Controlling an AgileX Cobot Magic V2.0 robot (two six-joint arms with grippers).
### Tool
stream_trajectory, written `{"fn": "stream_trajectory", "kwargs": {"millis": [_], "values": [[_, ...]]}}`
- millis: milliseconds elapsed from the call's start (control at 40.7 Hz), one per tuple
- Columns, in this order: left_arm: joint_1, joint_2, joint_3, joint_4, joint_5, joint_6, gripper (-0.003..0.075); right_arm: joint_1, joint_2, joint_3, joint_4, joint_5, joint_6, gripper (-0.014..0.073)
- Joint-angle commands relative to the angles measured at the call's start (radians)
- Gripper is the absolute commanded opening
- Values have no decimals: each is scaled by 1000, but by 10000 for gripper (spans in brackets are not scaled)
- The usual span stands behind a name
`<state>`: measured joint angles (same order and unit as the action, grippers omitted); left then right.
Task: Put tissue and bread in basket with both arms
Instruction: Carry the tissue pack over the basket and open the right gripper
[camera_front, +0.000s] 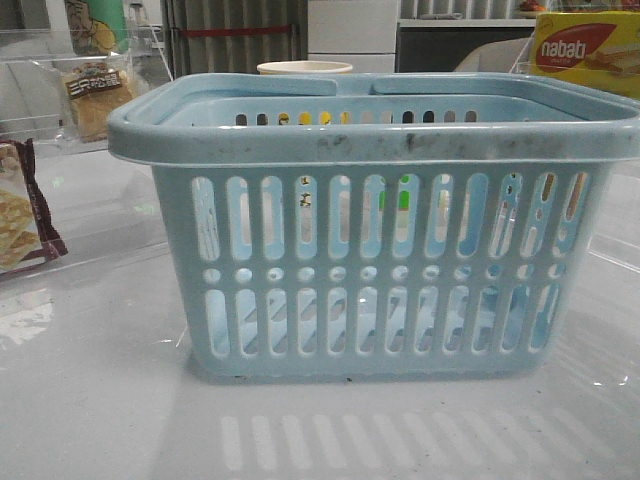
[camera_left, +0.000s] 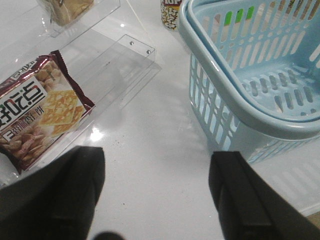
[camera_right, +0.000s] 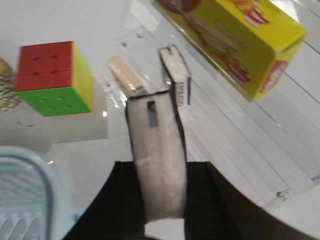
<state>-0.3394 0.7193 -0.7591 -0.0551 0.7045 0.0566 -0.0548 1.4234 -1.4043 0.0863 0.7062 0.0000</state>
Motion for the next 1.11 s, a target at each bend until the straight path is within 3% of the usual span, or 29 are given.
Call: {"fn": "stream_trajectory", "kwargs": {"millis": [0, 344, 614, 688, 884, 1081], "values": [[-8, 3, -28, -7, -74, 0, 505, 78, -107, -36, 4, -18, -31, 226], [-8, 3, -28, -7, -74, 0, 505, 359, -145, 73, 4, -49, -31, 226], [-8, 3, -28, -7, -74, 0, 505, 468, -72, 202, 10, -202, -31, 237], [-8, 3, -28, -7, -74, 0, 505, 471, -45, 204, 13, -203, -31, 295], [-8, 3, -28, -7, -74, 0, 505, 471, -6, 204, 14, -207, -31, 570], [-8, 3, -28, -7, -74, 0, 505, 471, -53, 194, 13, -216, -31, 579]]}}
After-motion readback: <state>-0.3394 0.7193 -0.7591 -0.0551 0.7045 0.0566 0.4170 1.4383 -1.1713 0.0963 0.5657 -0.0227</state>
